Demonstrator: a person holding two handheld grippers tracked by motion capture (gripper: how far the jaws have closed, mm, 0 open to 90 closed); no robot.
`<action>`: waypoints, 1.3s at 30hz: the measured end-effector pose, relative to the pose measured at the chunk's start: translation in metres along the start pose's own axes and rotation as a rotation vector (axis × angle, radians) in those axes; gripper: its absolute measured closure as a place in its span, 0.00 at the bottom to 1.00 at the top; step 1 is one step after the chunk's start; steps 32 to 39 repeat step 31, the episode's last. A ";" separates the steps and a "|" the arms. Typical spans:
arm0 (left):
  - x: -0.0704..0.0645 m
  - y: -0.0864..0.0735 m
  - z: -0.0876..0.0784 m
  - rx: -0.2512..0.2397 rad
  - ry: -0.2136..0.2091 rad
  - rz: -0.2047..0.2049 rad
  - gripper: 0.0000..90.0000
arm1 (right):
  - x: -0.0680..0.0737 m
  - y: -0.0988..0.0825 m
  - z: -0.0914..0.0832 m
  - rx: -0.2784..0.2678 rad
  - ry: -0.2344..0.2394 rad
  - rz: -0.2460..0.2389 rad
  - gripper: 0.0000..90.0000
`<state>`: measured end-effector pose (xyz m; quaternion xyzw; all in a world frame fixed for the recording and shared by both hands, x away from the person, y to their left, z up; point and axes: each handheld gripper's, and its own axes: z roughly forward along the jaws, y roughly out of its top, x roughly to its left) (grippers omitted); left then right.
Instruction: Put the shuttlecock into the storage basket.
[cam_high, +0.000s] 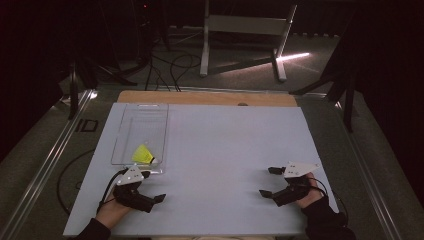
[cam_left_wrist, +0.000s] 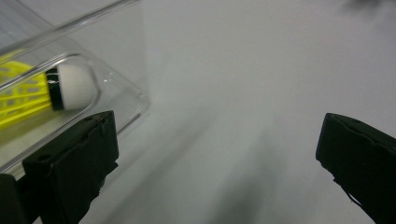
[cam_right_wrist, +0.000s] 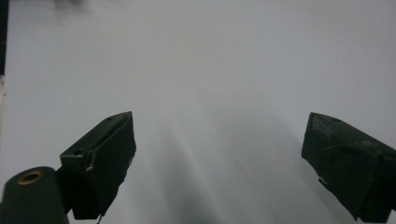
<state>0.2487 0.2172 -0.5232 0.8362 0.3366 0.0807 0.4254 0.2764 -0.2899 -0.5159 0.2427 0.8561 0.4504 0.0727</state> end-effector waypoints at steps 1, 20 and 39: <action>0.000 0.000 0.000 0.000 0.000 0.000 0.00 | 0.000 0.000 0.000 0.000 0.000 0.000 0.11; 0.006 -0.008 -0.007 -0.084 0.052 -0.064 0.00 | -0.002 -0.002 -0.001 -0.013 -0.083 -0.003 0.11; 0.005 -0.009 -0.006 -0.073 0.047 -0.060 0.00 | -0.001 -0.002 0.004 0.015 -0.074 -0.010 0.11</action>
